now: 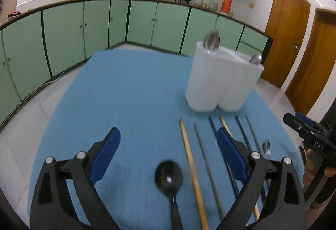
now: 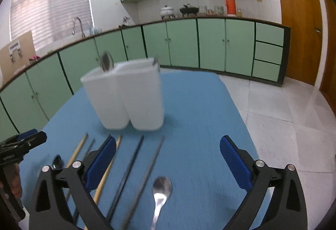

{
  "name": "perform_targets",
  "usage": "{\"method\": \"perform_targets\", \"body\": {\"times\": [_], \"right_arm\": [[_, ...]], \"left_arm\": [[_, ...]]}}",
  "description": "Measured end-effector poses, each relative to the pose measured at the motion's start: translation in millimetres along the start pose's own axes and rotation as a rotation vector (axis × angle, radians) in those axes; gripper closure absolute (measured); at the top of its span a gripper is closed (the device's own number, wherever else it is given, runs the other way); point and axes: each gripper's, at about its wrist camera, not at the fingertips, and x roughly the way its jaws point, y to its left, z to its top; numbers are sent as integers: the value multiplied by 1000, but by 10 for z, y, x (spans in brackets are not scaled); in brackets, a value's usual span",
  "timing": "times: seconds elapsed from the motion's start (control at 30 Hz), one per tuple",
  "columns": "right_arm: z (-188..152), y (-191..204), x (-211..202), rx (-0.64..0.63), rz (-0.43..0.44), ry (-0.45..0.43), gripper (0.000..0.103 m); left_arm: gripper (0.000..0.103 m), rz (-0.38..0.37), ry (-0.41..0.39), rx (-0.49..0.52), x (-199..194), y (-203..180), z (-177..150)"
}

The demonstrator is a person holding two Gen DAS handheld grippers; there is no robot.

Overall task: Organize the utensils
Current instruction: 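Withdraw both tools from the holder back toward the remaining utensils, then grasp the black plastic spoon with the left tool while the right tool grasps the small silver spoon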

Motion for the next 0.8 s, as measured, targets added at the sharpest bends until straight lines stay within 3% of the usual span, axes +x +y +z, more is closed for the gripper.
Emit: {"method": "perform_targets", "body": {"times": [0.43, 0.5, 0.63, 0.8], "right_arm": [[-279, -43, 2, 12, 7, 74, 6], [-283, -32, 9, 7, 8, 75, 6], [-283, -27, 18, 2, 11, 77, 6], [-278, 3, 47, -9, 9, 79, 6]], "left_arm": [[13, 27, 103, -31, 155, 110, -324], [29, 27, 113, -35, 187, 107, -316], [36, 14, 142, -29, 248, 78, -329], [52, 1, 157, -22, 291, 44, -340]]}}
